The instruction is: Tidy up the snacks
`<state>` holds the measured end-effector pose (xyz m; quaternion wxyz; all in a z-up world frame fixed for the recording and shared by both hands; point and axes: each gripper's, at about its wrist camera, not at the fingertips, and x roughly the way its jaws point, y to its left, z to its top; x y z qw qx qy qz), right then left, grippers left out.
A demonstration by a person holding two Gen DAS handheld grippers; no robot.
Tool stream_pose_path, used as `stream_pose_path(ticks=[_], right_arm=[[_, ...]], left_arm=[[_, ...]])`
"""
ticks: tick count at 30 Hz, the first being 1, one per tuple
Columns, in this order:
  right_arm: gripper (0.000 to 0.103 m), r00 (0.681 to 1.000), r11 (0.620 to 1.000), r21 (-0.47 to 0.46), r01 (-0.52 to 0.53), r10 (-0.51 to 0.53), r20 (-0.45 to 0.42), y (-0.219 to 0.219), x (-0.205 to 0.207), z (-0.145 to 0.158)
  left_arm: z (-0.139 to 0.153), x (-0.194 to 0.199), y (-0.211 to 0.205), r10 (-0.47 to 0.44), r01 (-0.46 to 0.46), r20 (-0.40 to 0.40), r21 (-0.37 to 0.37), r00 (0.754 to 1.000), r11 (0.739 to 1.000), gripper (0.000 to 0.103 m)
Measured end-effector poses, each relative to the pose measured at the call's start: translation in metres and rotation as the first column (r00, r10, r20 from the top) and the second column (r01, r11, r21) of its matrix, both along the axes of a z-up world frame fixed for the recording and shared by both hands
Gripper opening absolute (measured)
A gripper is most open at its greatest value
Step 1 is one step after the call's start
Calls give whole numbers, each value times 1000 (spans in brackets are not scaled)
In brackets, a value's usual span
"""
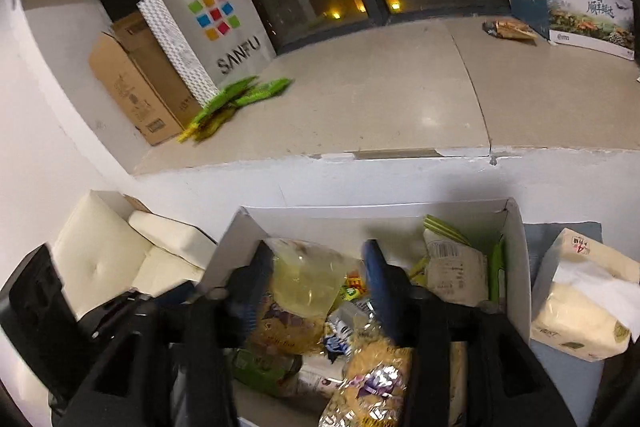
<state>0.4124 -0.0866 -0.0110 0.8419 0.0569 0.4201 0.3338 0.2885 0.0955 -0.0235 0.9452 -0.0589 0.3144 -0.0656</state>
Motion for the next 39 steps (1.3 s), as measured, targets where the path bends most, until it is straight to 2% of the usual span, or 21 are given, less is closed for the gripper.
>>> stream_pose_path(ticks=[1,4,7,10,13,15,18,22,24,27,31,35,39], right_arm=[[103,1000,1000,13,19,-19,15,-2,1,2],[103,998,998,54,40,-43,43,-8,-3,5],[103,994,998,-14,60,-58,94,-9,-14,9],[103,980,995,-73,64,-48,195,-9,-34,19],[103,954,986,-143,86,-40,298,-7,-56,33],[103,925,976,-177,128,-53,375,-15,-75,44],[103,889,981,-145,126,-47,455,-30,-109,59],[103,889,987,-123,102,-35,456,-48,-144,69],[103,892,988,-123,93,-28,452,-59,-163,72],[103,899,993,-103,64,-13,438,-75,-193,73],[103,924,996,-83,16,17,382,-93,-231,67],[103,925,989,-127,78,-24,379,-105,-269,59],[103,934,990,-109,93,-49,354,-117,-292,51]], left_arm=[[1,-3,0,-5,5,3,0,1000,1000,103],[7,-17,-6,-9,8,43,26,999,1000,103],[14,-30,-13,7,-11,67,69,998,998,103],[22,-50,-23,22,-33,106,101,994,994,103],[27,-69,-27,4,-7,112,29,994,1000,103],[30,-84,-27,5,-1,112,-35,994,999,103],[37,-102,-28,21,-13,121,-70,992,997,103],[49,-133,-37,90,-92,146,10,985,996,103],[54,-146,-39,110,-115,148,21,983,993,103],[62,-169,-43,84,-84,143,-1,986,996,103],[66,-193,-55,72,-79,143,42,987,996,103],[63,-217,-65,54,-59,128,38,990,998,103],[61,-235,-74,55,-58,116,28,992,998,103]])
